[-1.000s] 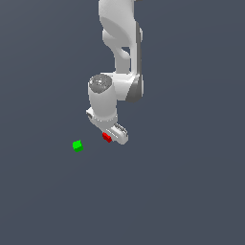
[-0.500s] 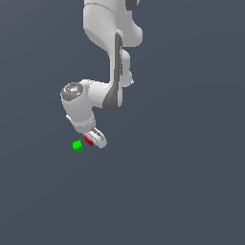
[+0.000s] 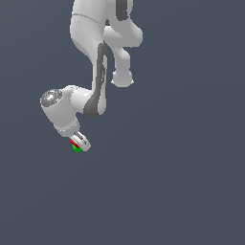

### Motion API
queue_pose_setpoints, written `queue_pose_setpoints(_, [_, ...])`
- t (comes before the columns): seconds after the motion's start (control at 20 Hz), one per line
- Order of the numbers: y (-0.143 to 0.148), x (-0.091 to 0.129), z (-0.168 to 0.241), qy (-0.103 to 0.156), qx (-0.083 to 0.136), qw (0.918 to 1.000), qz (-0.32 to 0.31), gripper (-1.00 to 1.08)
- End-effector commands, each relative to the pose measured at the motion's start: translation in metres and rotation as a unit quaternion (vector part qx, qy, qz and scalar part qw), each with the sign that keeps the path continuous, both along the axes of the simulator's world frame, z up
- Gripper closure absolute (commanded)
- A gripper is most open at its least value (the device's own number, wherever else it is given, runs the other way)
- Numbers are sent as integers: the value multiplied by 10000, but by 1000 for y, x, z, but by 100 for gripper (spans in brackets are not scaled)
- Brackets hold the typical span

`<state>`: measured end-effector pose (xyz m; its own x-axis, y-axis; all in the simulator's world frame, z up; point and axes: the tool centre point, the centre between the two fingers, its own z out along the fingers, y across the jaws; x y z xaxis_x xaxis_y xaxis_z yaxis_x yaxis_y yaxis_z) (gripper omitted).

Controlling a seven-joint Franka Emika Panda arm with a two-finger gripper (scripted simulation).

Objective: Stack the red cube on top of the green cube.

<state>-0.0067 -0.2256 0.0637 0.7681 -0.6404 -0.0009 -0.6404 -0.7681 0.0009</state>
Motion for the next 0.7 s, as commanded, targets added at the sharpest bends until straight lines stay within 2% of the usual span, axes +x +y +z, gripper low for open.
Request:
queue_pose_setpoints(0.0, [-6,2,-1,-7,1,10000,12,108])
queue_pose_setpoints(0.15, [-8,2,-2,-7,1,10000,12,108])
queue_pose_setpoints(0.2, [-8,2,-2,-7,1,10000,12,-92])
queue_pose_setpoints(0.65, [-8,2,-2,-7,1,10000,12,-92])
